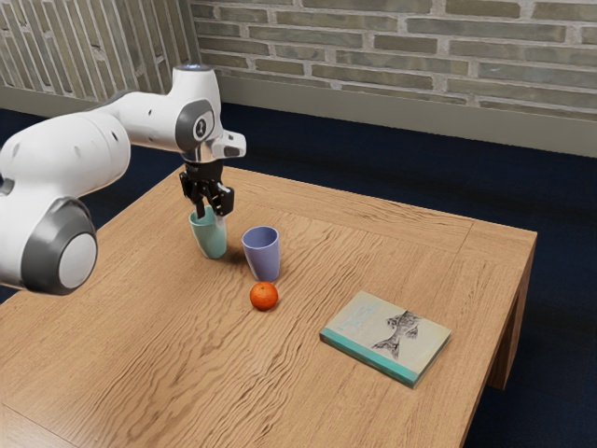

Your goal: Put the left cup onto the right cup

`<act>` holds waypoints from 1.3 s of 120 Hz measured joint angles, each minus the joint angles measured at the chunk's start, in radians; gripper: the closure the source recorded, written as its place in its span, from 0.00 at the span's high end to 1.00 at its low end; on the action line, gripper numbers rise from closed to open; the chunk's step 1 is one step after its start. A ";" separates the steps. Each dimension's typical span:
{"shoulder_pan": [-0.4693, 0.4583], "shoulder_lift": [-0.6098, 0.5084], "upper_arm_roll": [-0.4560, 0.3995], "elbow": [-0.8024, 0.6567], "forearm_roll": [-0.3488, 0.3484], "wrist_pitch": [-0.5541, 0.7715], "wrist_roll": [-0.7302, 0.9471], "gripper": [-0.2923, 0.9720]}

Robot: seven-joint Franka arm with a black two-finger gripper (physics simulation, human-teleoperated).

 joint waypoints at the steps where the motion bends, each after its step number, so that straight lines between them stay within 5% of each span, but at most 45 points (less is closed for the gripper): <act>1: 0.001 0.002 -0.001 0.002 0.000 0.000 0.001 0.53; 48: 0.038 0.090 -0.032 0.092 0.001 0.000 0.040 0.50; 102: 0.040 0.094 -0.032 0.096 0.002 0.000 0.065 0.22; 156: 0.008 0.043 -0.017 0.088 0.012 -0.006 0.073 0.15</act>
